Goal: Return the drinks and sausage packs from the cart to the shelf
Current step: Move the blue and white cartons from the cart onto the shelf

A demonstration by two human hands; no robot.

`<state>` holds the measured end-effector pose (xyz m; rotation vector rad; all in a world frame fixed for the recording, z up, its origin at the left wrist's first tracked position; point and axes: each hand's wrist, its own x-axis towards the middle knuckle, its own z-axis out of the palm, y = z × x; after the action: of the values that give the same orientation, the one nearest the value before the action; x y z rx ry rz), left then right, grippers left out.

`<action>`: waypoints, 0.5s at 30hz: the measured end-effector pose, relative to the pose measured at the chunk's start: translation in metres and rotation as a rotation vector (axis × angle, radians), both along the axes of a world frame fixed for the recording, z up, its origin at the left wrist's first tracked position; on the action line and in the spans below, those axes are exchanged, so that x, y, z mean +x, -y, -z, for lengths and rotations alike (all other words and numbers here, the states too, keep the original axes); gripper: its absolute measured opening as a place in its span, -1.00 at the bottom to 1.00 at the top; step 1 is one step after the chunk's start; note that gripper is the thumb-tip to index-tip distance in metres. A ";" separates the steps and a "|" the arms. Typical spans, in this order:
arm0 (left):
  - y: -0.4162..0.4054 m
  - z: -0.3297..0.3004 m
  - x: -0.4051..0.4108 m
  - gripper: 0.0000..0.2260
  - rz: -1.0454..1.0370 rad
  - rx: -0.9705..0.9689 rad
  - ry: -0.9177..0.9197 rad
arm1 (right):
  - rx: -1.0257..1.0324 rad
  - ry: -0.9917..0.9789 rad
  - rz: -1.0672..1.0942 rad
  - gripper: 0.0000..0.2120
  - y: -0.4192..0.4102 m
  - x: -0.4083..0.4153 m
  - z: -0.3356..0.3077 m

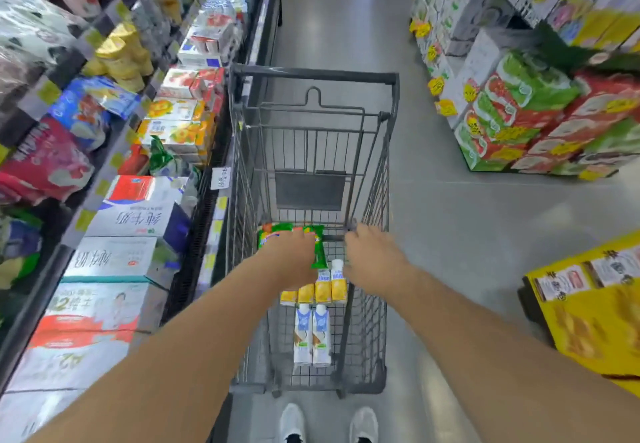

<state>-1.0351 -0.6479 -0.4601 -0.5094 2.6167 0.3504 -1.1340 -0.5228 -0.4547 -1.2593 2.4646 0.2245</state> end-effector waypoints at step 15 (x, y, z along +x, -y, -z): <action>-0.016 0.303 0.011 -0.40 -0.350 0.317 0.303 | 0.251 0.534 0.337 -0.67 0.000 0.012 0.306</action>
<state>-1.0242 -0.6321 -0.7631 -0.8366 2.1250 0.7245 -1.1216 -0.5231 -0.7608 -0.6738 2.0587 0.0876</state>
